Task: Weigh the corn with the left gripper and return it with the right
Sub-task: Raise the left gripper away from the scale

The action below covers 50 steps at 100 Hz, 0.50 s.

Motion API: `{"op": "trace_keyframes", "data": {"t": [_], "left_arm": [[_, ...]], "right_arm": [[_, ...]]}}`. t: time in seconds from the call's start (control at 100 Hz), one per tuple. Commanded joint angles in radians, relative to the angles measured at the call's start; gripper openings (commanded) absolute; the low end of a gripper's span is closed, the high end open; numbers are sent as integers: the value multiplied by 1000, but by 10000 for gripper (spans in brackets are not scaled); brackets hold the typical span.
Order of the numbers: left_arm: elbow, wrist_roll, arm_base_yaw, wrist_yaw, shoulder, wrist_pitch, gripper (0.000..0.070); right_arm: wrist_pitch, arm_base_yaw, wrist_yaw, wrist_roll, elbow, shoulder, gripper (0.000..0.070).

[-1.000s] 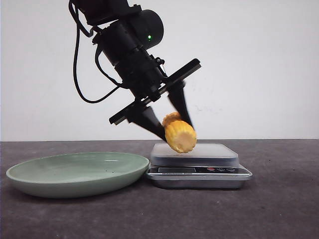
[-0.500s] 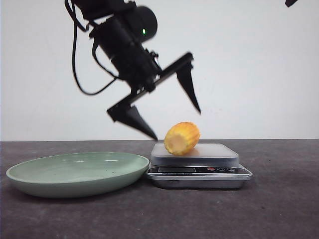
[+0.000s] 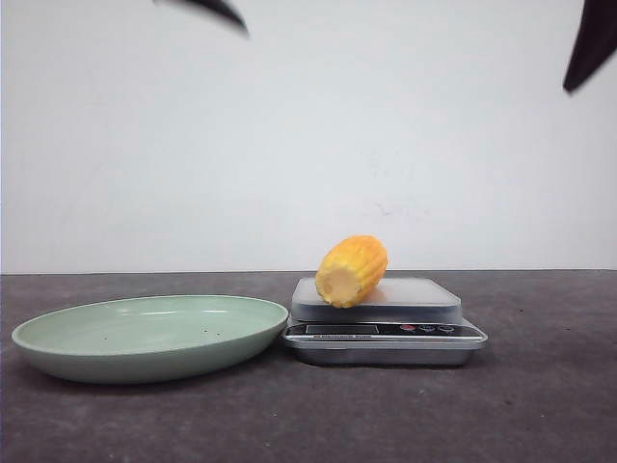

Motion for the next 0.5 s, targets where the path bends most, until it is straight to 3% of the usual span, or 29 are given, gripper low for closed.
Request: {"op": "trace_keyframes", "data": {"t": [0.0, 0.18, 0.36, 0.43, 0.49], "left_arm": [[27, 66, -6, -2, -85, -38, 548], [27, 124, -6, -3, -364, -196, 548], [27, 112, -6, -26, -567, -261, 548], [27, 112, -6, -54, -632, -298, 548], [27, 113, -6, -83, -673, -335, 548]], "right_arm": [[24, 5, 0, 7, -16, 8, 700], [106, 18, -52, 122, -36, 8, 700], [487, 69, -240, 399, -34, 26, 614], [583, 125, -221, 471, -12, 62, 607], [569, 186, -159, 468, 30, 111, 607]]}}
